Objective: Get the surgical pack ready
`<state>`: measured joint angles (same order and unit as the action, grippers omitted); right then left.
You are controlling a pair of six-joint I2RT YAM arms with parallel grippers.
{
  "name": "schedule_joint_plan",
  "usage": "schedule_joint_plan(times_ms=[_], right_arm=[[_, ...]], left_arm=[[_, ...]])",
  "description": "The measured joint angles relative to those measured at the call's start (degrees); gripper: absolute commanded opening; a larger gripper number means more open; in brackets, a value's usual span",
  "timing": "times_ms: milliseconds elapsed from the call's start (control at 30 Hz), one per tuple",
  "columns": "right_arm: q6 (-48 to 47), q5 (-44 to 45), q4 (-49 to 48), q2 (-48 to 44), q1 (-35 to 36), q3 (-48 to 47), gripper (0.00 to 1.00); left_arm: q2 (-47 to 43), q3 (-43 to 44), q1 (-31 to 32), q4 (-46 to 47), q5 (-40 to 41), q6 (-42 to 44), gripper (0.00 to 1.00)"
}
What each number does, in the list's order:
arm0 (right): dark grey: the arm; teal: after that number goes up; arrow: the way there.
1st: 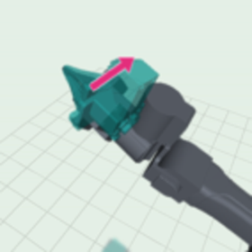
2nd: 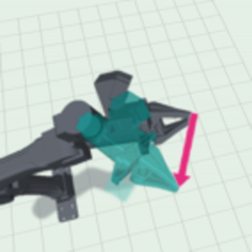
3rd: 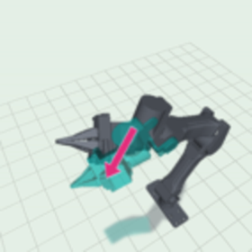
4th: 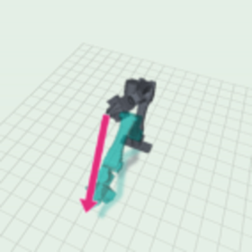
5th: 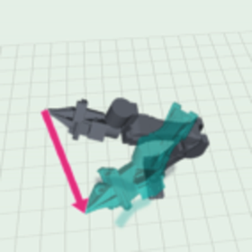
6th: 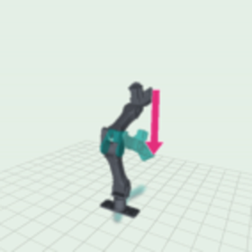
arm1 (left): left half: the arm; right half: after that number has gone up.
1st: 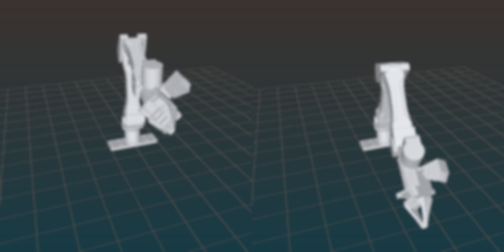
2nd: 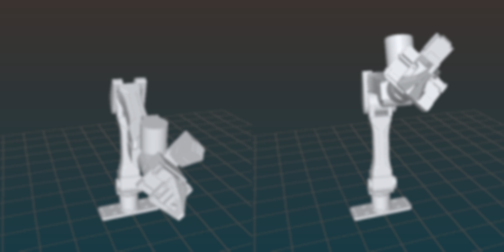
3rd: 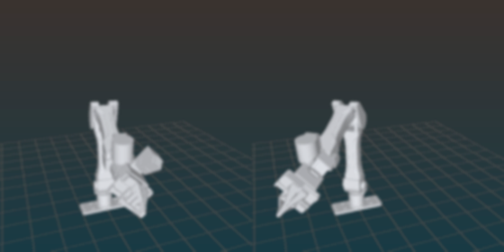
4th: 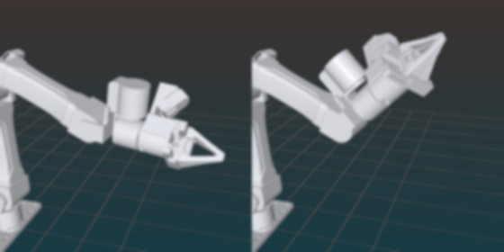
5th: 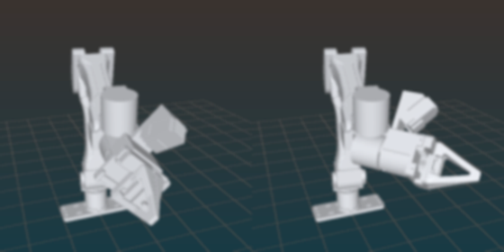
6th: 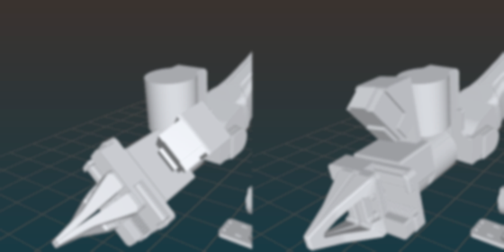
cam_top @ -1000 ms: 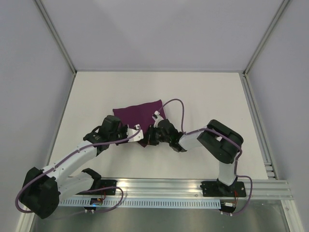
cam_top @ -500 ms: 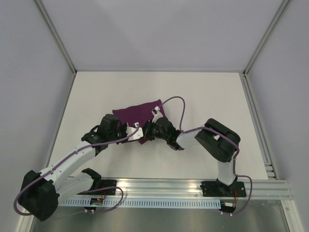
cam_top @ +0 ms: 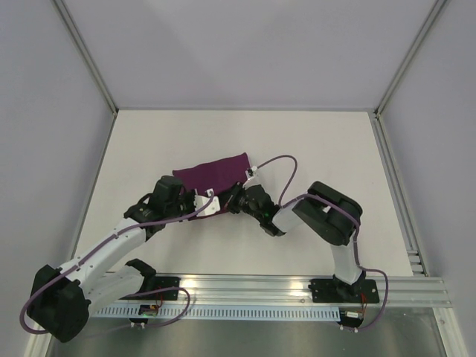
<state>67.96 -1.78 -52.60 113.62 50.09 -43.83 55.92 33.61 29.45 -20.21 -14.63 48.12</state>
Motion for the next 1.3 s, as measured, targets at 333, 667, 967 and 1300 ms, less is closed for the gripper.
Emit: schedule_joint_plan(times_ms=[333, 667, 967, 1300], right_arm=[[5.77, 3.08, -12.0, 5.29, -0.7, 1.25, 0.06], [9.92, 6.88, -20.68, 8.31, -4.09, 3.5, 0.08], [12.46, 7.3, -22.16, 10.84, -5.9, 1.53, 0.06], [14.73, 7.58, -18.95, 10.47, -4.5, 0.72, 0.04]], left_arm=[[-0.44, 0.0, -0.02, 0.07, 0.17, 1.05, 0.0], [-1.27, -0.04, 0.0, 0.28, 0.11, 1.75, 0.0], [-1.25, -0.11, 0.0, 0.37, 0.35, 2.51, 0.0], [0.52, -0.11, 0.09, 1.64, 2.75, 0.81, 0.0]])
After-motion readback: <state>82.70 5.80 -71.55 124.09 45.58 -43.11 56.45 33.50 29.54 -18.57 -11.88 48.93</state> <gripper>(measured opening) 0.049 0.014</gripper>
